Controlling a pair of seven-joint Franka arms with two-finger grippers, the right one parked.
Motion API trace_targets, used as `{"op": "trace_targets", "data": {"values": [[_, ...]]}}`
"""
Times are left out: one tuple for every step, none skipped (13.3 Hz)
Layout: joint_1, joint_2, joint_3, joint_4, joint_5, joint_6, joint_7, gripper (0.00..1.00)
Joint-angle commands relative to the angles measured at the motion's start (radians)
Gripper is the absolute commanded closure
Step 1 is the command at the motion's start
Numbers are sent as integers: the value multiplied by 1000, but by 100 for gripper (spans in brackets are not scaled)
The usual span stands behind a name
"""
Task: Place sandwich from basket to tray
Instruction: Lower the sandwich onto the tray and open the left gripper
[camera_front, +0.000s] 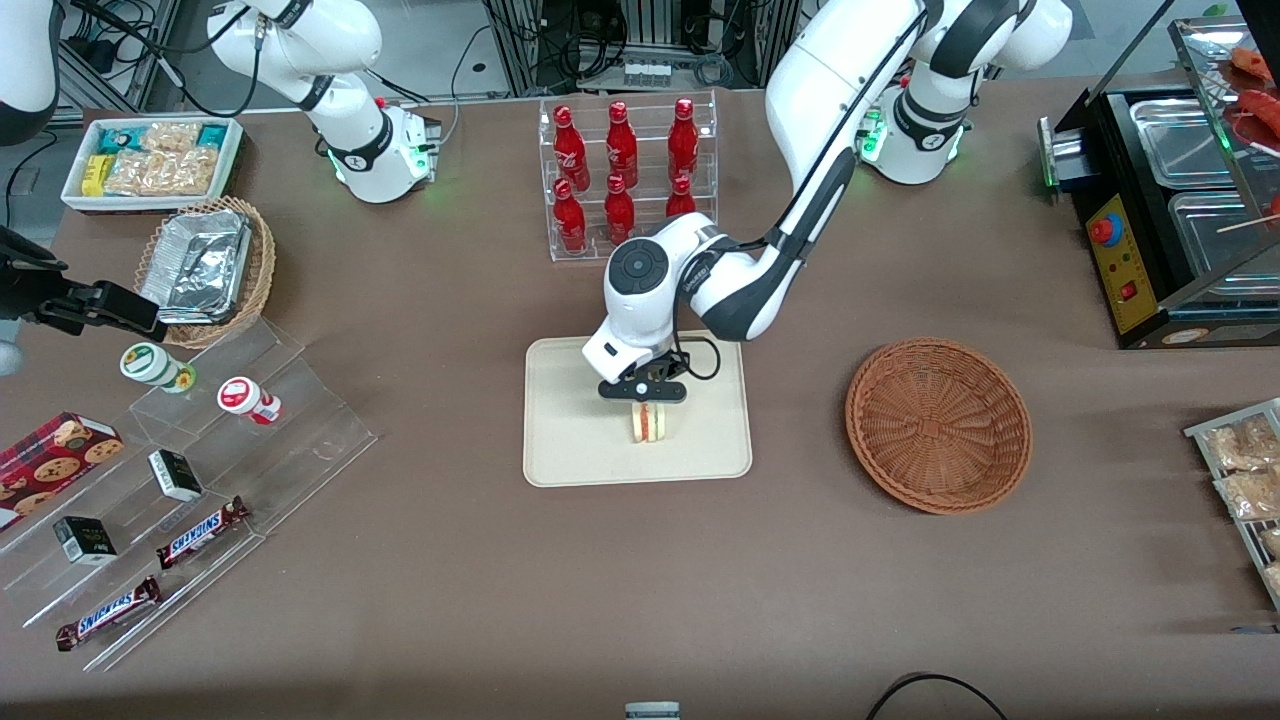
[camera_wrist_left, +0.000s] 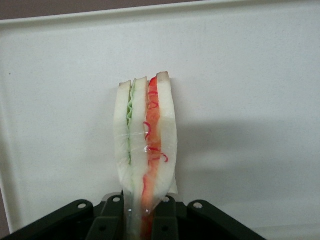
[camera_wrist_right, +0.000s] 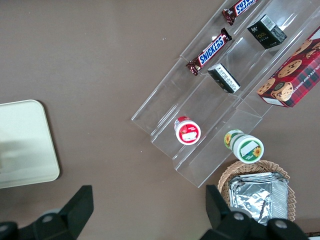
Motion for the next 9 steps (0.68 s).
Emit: {"op": "trace_targets", "data": {"values": [[-15, 23, 11, 32, 15, 1, -8, 62], [-14, 22, 13, 33, 15, 1, -4, 11], [-15, 19, 13, 33, 17, 0, -3, 0], [-15, 14, 13, 33, 17, -2, -5, 0], [-14, 10, 13, 33, 15, -3, -3, 0], [-14, 4, 13, 33, 17, -6, -5, 0], [-12, -16, 13, 36, 9, -11, -10, 0], [-8, -47, 14, 32, 9, -29, -10, 0], [-1, -74, 14, 36, 1, -81, -8, 0]]}}
